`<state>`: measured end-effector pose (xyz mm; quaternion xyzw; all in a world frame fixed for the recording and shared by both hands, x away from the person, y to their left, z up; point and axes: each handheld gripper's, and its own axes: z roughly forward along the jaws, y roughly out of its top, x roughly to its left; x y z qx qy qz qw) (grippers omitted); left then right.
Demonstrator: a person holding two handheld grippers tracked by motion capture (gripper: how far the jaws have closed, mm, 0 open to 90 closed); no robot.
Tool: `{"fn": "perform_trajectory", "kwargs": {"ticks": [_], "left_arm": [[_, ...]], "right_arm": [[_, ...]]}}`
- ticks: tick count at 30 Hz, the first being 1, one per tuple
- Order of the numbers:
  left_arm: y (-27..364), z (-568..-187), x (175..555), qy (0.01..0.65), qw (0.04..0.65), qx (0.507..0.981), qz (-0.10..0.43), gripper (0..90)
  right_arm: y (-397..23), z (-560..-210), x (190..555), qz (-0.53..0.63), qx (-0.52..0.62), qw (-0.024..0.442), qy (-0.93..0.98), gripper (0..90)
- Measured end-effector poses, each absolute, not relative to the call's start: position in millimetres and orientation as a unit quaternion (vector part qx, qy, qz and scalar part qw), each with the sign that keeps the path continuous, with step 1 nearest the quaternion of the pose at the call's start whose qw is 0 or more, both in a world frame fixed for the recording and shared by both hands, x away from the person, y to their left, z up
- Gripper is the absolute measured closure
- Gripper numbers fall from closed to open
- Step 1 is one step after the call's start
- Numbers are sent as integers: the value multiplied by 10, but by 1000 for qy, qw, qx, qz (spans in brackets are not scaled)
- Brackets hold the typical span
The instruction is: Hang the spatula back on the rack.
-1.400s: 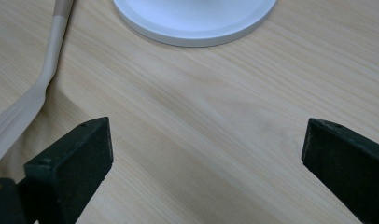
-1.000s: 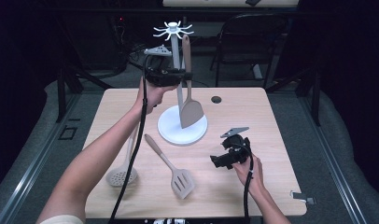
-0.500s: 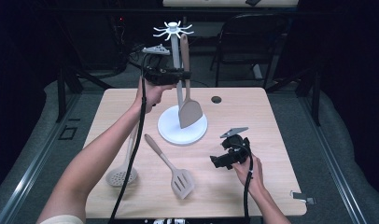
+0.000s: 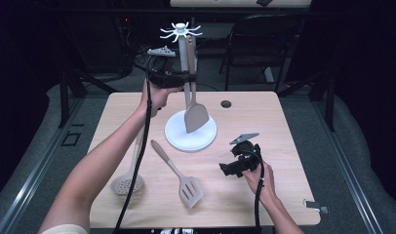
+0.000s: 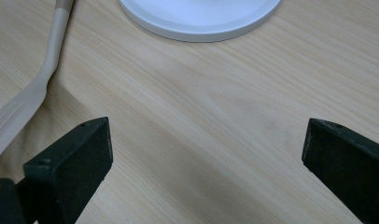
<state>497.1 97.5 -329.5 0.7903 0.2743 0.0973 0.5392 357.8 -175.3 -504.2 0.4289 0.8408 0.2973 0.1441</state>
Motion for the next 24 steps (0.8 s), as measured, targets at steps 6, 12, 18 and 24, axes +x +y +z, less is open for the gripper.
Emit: {"fn": "perform_trajectory", "kwargs": {"ticks": [6,12,18,24], "left_arm": [[975,-3318,4985,275,524,795,130,768],[951,-3325,4972,274,514,796,167,768],[941,-3335,4966,270,510,796,182,767],[950,-3344,4946,270,511,794,188,720]], "right_arm": [[-1748,-5050,3581,293,429,144,842,16],[-1747,-5057,3583,294,428,141,843,16],[-1744,-5062,3584,291,427,141,845,23],[-1738,-5069,3582,293,425,138,845,27]]}}
